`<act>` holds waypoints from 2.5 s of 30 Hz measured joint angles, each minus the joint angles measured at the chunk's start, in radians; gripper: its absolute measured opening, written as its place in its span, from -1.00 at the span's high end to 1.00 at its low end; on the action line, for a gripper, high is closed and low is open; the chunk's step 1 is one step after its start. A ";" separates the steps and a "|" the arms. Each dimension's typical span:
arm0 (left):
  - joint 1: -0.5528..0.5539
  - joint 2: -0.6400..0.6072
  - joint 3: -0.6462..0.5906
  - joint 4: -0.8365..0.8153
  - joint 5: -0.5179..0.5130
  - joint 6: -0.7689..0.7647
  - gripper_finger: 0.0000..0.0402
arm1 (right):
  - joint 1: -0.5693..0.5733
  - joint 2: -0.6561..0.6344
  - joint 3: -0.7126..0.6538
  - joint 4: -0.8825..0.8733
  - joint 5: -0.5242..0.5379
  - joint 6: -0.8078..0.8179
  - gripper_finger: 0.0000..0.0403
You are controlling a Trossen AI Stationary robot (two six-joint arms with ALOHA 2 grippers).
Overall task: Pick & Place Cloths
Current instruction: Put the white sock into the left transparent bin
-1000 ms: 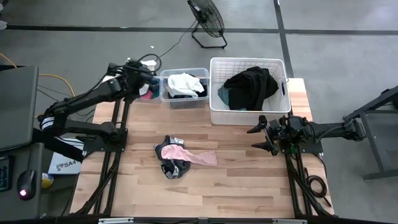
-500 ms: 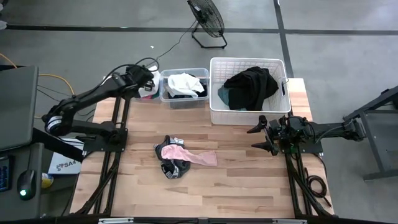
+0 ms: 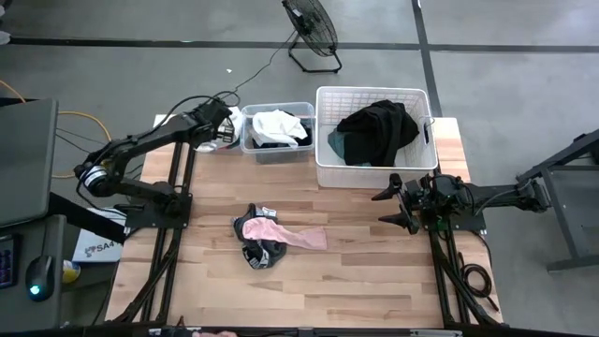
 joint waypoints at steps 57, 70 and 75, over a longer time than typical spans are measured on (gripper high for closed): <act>0.068 0.036 -0.044 0.352 0.221 0.139 0.44 | 0.000 0.000 0.000 0.000 0.000 0.000 -0.58; 0.137 0.053 -0.042 0.528 0.294 0.078 0.39 | 0.000 0.000 0.000 0.000 0.000 0.000 -0.58; 0.178 0.053 -0.042 0.552 0.365 0.001 0.12 | 0.000 0.000 0.000 0.000 0.000 0.000 -0.58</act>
